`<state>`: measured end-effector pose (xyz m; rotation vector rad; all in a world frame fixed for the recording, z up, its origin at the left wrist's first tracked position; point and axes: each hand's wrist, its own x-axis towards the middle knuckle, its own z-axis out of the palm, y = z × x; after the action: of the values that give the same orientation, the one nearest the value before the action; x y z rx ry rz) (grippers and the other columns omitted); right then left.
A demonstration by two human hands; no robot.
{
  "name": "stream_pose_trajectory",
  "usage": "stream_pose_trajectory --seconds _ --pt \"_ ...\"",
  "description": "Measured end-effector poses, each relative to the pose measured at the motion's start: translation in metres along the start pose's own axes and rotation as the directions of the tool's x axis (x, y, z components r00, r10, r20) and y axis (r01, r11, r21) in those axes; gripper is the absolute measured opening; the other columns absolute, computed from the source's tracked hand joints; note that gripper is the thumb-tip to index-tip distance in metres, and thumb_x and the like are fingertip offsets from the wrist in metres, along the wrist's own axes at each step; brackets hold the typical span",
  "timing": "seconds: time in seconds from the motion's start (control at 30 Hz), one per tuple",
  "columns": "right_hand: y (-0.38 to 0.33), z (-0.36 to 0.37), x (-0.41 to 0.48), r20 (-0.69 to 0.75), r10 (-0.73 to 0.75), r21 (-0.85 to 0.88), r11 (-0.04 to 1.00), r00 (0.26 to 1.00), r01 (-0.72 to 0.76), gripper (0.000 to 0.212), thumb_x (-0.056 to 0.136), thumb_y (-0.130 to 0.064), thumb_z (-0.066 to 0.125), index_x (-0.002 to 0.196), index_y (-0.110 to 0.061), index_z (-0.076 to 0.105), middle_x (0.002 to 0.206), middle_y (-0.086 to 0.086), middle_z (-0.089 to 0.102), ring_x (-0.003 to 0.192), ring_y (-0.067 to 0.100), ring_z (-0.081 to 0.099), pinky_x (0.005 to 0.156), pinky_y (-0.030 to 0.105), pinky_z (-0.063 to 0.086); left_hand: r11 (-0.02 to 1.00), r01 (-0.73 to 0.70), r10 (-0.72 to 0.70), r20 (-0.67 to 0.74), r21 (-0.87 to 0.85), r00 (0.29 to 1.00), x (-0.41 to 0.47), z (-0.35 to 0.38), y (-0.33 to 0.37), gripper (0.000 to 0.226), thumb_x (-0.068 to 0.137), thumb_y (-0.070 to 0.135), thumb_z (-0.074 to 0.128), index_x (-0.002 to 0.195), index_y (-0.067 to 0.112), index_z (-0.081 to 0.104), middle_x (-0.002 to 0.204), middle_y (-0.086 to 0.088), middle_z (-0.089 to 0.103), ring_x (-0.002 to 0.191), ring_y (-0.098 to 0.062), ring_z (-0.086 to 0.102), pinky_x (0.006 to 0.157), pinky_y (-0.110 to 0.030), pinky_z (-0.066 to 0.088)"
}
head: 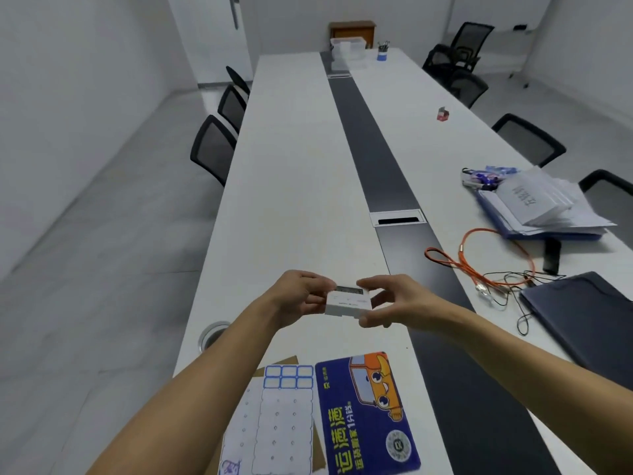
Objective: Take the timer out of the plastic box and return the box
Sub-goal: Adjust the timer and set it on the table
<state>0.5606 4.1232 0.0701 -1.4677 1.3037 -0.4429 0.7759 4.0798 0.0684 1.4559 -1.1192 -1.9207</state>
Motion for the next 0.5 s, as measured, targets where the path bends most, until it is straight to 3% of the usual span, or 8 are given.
stream_pose_trajectory --seconds 0.1,0.17,0.3,0.37,0.5 --pt "0.005 -0.008 0.000 0.017 0.012 0.004 1.000 1.000 -0.012 0.055 0.080 -0.023 0.078 0.129 -0.007 0.059 0.102 -0.002 0.066 0.088 0.018 0.067 0.068 0.019 0.055 0.999 -0.012 0.011 0.011 0.040 1.000 -0.003 0.008 -0.001 0.022 0.094 0.010 0.059 0.110 -0.004 0.063 0.113 -0.024 0.065 0.096 -0.029 0.068 0.085 -0.034 0.058" --pt "0.010 -0.012 -0.001 0.006 0.080 0.190 0.979 0.997 -0.080 0.045 0.079 -0.028 0.076 0.117 -0.005 0.067 0.101 0.006 0.069 0.088 0.018 0.066 0.069 0.020 0.055 0.998 -0.053 0.052 0.030 0.019 0.998 -0.005 0.013 -0.002 0.022 0.096 0.014 0.055 0.109 -0.001 0.064 0.113 -0.021 0.060 0.097 -0.028 0.064 0.088 -0.034 0.056" --pt "0.015 -0.016 -0.003 0.097 0.206 0.570 0.791 0.974 -0.224 0.046 0.074 -0.033 0.070 0.105 -0.001 0.067 0.102 0.017 0.068 0.084 0.019 0.066 0.058 0.019 0.055 0.990 -0.137 0.134 0.104 0.021 0.985 -0.006 0.014 -0.001 0.035 0.096 0.026 0.054 0.121 0.002 0.061 0.114 -0.019 0.058 0.100 -0.028 0.058 0.092 -0.036 0.051" --pt "0.014 -0.015 -0.002 0.115 0.223 0.615 0.749 0.968 -0.246 0.045 0.074 -0.034 0.068 0.104 -0.002 0.066 0.101 0.016 0.066 0.083 0.019 0.065 0.056 0.020 0.055 0.979 -0.185 0.174 0.117 0.091 0.978 -0.006 0.016 -0.001 0.038 0.091 0.029 0.061 0.121 0.007 0.061 0.113 -0.016 0.060 0.102 -0.027 0.058 0.090 -0.034 0.051" --pt "0.013 -0.013 -0.001 0.086 0.240 0.598 0.764 0.967 -0.243 0.046 0.071 -0.037 0.069 0.103 -0.004 0.067 0.103 0.014 0.062 0.088 0.019 0.062 0.060 0.023 0.052 0.947 -0.250 0.243 0.062 0.199 0.968 -0.004 0.024 0.001 0.039 0.088 0.024 0.069 0.122 0.009 0.060 0.110 -0.016 0.064 0.106 -0.029 0.060 0.092 -0.034 0.052"
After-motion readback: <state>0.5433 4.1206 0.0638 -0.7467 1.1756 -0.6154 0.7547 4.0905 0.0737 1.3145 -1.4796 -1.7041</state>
